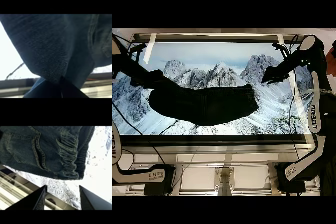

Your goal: Fold the clothes and pants, and hang the long-sleeved shirts on hangers.

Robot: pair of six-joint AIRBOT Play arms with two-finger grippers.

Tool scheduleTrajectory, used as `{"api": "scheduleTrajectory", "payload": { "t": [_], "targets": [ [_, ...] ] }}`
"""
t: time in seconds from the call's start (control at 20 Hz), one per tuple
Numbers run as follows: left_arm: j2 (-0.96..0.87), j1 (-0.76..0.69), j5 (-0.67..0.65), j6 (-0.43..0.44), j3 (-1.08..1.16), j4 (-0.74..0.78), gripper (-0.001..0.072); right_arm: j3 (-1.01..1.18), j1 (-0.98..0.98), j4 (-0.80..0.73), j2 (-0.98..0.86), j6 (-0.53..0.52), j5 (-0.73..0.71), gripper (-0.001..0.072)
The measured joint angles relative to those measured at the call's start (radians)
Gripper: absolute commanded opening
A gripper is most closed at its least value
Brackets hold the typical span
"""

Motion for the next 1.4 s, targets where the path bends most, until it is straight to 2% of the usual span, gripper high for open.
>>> {"api": "scheduleTrajectory", "payload": {
  "t": [0.25,0.6,0.75,1.0,1.05,1.1,1.15,1.2,1.3,1.35,1.4],
  "targets": [
    [0.000,-0.096,0.086,-0.014,0.001,-0.079,0.0025,0.000,0.000,0.000,0.000,0.000,-0.004,0.0437],
    [-0.060,-0.219,0.247,-0.010,0.002,-0.298,0.0025,0.000,0.000,0.000,0.000,0.002,-0.018,0.0437],
    [-0.119,-0.299,0.319,0.024,0.002,-0.401,0.0025,0.000,0.000,0.000,0.000,0.002,-0.022,0.0437],
    [-0.229,-0.458,0.529,0.093,0.002,-0.548,0.0038,0.000,0.000,0.000,0.000,0.001,-0.043,0.0437],
    [-0.252,-0.487,0.577,0.102,0.002,-0.571,0.0127,0.000,0.000,0.000,0.000,0.001,-0.048,0.0438],
    [-0.274,-0.513,0.619,0.109,0.002,-0.595,0.0333,0.000,0.000,-0.002,0.000,0.002,-0.053,0.0438],
    [-0.294,-0.537,0.661,0.111,0.002,-0.624,0.0490,0.000,0.000,-0.003,0.000,0.001,-0.060,0.0447],
    [-0.314,-0.562,0.695,0.116,0.003,-0.645,0.0524,0.000,0.000,-0.005,0.000,0.001,-0.065,0.0457],
    [-0.349,-0.599,0.746,0.143,0.003,-0.680,0.0524,0.000,0.000,-0.017,0.000,0.001,-0.071,0.0472],
    [-0.362,-0.613,0.765,0.165,0.003,-0.706,0.0523,0.000,0.000,-0.025,0.000,0.001,-0.072,0.0523],
    [-0.371,-0.623,0.774,0.184,0.003,-0.730,0.0495,0.000,0.000,-0.032,0.000,0.001,-0.073,0.0541]
  ]
}}
